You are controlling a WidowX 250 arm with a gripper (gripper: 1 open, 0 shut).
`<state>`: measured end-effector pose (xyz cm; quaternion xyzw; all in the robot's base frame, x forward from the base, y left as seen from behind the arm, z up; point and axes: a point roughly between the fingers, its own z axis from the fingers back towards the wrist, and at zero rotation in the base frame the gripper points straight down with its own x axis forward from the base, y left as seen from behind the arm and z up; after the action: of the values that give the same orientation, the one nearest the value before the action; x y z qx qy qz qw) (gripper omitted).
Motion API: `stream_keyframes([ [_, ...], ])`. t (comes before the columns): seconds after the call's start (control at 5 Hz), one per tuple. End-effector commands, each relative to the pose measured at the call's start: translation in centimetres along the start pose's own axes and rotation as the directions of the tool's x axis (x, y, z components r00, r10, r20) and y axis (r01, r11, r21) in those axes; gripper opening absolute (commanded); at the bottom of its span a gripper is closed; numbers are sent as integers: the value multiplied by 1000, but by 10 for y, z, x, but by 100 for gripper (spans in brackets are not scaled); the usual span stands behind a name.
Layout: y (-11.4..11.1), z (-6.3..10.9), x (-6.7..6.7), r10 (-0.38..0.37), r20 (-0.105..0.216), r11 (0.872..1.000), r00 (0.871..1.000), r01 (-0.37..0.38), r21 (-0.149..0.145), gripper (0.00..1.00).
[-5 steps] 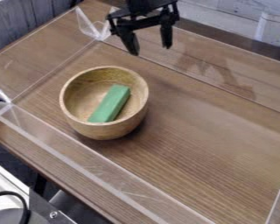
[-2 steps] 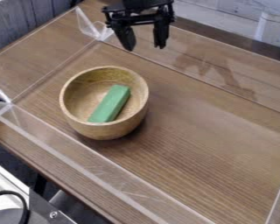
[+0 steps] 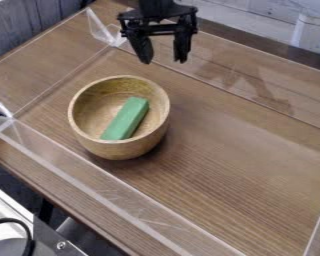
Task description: Remove the green block from inside the brown bowl and put it on the table
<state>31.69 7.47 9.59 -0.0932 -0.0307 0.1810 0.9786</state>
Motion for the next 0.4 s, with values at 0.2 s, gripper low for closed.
stream_keyframes([
  [0.2, 8, -5, 5, 25, 75, 999, 997, -27, 32, 100],
])
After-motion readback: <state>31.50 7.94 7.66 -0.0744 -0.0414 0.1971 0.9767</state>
